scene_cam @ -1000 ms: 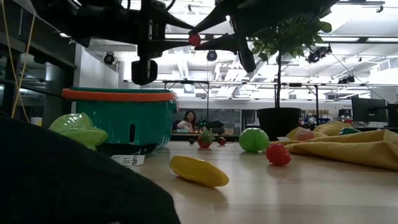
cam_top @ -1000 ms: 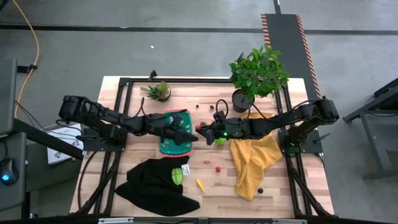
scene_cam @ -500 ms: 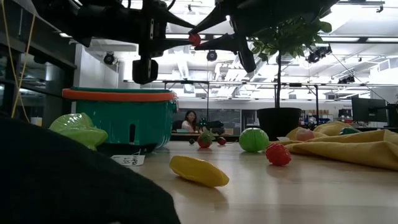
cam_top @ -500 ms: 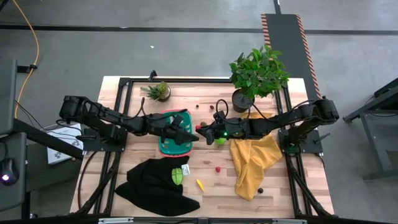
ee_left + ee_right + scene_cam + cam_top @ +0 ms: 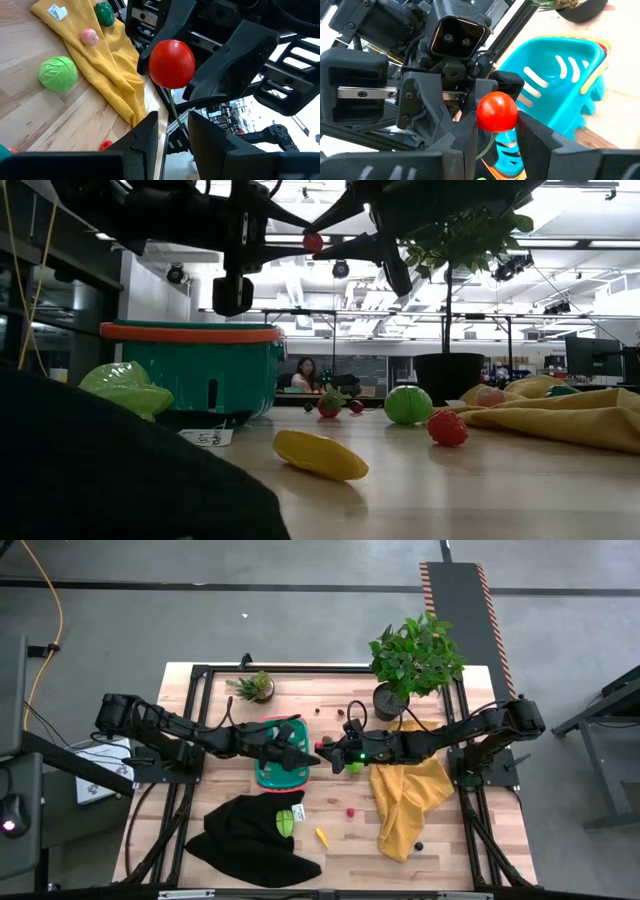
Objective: Pick and placing Produce into tupperware
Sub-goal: Put the bottom red cherry in the green basket
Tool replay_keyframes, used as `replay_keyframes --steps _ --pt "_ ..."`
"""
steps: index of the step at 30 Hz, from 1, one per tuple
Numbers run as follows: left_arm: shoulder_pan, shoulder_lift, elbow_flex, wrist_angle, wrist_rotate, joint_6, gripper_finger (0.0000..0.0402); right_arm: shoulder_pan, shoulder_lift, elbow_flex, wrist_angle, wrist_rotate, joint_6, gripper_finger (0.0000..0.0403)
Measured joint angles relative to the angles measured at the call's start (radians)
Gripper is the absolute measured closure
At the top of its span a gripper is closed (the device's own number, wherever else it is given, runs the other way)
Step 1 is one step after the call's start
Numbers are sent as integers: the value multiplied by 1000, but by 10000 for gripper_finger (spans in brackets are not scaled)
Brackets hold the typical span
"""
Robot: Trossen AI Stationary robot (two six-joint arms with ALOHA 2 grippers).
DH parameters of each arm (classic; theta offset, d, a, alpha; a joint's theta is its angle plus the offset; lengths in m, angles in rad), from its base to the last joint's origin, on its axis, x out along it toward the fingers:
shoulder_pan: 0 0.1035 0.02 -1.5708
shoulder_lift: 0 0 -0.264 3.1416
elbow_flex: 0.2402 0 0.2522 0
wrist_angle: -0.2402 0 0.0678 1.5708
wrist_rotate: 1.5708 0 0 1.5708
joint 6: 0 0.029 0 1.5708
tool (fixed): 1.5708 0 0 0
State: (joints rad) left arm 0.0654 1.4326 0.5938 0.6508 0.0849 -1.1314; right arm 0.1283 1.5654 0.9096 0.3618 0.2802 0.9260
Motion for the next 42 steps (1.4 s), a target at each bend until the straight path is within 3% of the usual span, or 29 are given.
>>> replay_keyframes --steps 9,17,29,42 --pt "0 0 0 -5 0 -1 317 2 0 0 0 0 -3 299" --pt "0 0 0 -5 -1 9 395 2 0 0 0 0 -9 299" --pt "0 0 0 -4 -11 9 398 1 0 0 0 0 -11 298" --pt "0 0 0 -12 -11 8 401 1 0 0 1 0 0 215"
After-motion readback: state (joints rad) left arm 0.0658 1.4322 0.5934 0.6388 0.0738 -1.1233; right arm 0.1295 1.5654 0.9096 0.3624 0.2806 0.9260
